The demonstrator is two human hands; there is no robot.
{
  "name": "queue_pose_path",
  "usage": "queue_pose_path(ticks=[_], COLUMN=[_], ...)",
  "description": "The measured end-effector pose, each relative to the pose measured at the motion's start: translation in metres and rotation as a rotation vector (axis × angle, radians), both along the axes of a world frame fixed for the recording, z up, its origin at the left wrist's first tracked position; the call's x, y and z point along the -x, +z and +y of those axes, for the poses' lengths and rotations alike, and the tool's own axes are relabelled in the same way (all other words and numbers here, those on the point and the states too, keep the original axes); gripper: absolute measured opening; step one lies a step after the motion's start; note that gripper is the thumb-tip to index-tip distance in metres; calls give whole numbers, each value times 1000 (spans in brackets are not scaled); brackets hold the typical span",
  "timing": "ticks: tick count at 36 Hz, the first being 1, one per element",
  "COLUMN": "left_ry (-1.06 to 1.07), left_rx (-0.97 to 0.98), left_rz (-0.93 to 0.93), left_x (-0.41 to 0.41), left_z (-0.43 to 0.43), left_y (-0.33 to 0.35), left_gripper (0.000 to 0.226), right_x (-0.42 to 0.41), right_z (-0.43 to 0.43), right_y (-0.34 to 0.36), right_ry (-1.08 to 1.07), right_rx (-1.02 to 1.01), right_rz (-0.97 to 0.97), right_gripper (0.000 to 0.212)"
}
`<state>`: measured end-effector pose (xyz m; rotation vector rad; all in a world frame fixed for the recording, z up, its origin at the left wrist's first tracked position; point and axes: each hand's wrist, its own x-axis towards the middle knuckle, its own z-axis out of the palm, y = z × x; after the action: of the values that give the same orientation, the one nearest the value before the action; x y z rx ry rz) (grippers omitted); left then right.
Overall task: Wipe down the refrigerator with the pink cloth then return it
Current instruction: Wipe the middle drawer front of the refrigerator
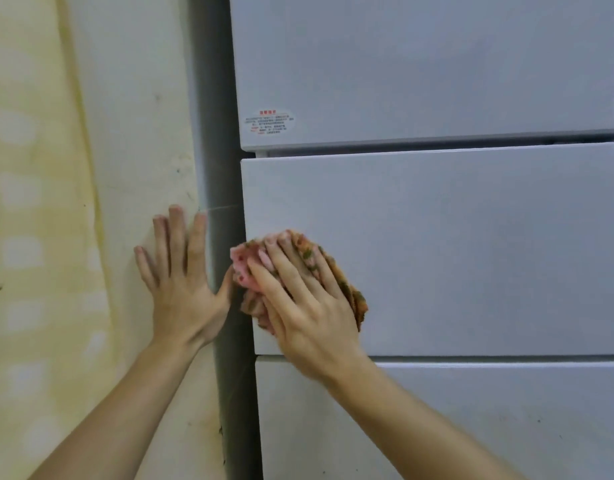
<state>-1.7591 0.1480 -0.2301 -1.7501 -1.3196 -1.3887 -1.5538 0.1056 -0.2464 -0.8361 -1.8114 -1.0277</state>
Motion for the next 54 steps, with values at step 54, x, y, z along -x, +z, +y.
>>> queue_pose_path(ticks=[54], left_ry=[-58], left_rx=[-188], left_rz=[59], left_x=[-96], left_z=[-27], left_y=[5], left_gripper=[66], right_x=[-124], right_z=[-22], right_y=[-16], right_ry=[-72], right_rx=[-79], right_rz=[-179], right_gripper=[49])
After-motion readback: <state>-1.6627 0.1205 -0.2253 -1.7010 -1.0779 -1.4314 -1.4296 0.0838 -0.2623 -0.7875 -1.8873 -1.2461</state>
